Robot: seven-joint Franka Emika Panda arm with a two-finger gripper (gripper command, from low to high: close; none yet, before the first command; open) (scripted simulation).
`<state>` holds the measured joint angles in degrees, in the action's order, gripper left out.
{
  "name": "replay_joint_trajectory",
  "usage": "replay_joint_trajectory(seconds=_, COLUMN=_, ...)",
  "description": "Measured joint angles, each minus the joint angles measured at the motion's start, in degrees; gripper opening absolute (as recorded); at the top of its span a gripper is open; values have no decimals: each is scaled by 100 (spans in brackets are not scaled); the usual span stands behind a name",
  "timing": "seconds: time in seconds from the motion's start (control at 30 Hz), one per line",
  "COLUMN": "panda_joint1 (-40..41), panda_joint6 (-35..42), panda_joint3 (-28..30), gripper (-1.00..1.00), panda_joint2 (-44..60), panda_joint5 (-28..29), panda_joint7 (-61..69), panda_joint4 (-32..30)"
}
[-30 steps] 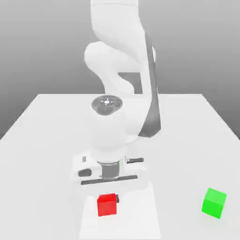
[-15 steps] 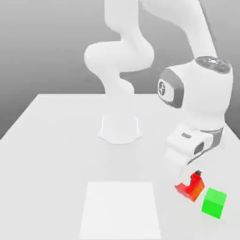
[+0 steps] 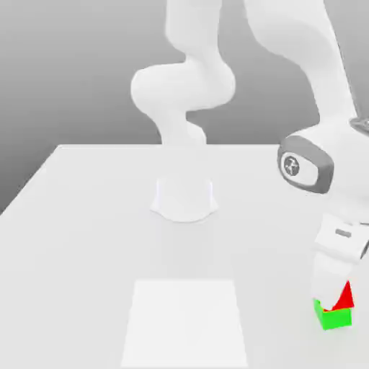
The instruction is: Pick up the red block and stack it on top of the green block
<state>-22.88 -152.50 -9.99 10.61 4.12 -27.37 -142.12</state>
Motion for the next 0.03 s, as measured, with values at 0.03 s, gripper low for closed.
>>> replay_joint_trajectory(seconds=0.03, panda_joint1=7, panda_joint6=185, panda_joint3=-23, gripper=100, panda_joint2=-201, panda_joint5=-91, panda_joint7=66, panda_joint4=-11)
